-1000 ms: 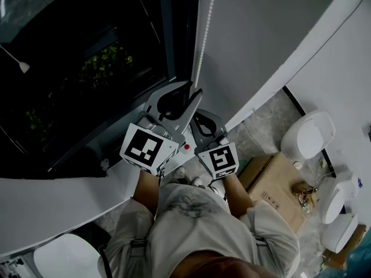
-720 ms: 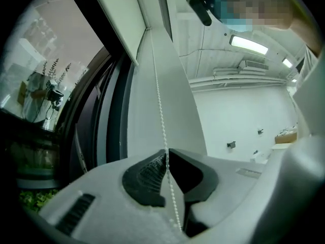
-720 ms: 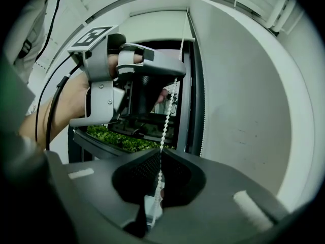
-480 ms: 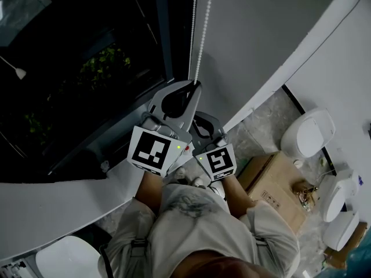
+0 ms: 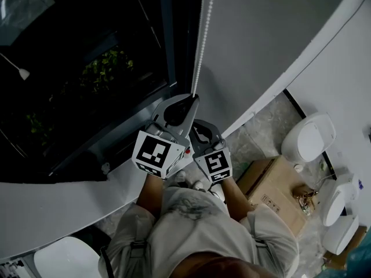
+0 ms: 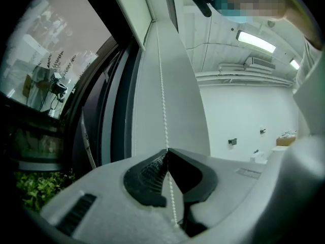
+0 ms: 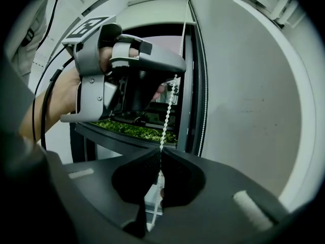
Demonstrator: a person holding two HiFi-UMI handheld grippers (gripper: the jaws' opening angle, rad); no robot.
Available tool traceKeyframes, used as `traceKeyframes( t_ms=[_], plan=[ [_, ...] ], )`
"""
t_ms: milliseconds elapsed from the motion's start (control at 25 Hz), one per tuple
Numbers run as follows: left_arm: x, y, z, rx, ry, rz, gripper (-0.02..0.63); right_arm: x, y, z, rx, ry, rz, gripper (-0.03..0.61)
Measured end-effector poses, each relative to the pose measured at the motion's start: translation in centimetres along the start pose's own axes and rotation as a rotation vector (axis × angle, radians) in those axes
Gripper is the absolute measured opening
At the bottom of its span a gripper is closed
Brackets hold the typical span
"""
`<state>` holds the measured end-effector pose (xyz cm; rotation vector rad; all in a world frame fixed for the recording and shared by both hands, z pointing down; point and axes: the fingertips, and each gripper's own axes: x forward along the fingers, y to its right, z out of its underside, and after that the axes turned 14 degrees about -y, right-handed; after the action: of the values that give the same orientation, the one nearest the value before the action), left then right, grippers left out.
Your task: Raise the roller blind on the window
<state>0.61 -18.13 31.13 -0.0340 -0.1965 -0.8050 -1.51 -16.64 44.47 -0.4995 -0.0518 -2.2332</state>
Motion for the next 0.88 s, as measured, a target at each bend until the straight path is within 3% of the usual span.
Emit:
traceKeyframes(
  t_ms=[880],
  plan=[
    [2.4,0.1,7.5,-0.06,-0.138,0.024,0.014,3.0,-0.3,7.3,0.015,-0.16,-0.023,0.012]
  ],
)
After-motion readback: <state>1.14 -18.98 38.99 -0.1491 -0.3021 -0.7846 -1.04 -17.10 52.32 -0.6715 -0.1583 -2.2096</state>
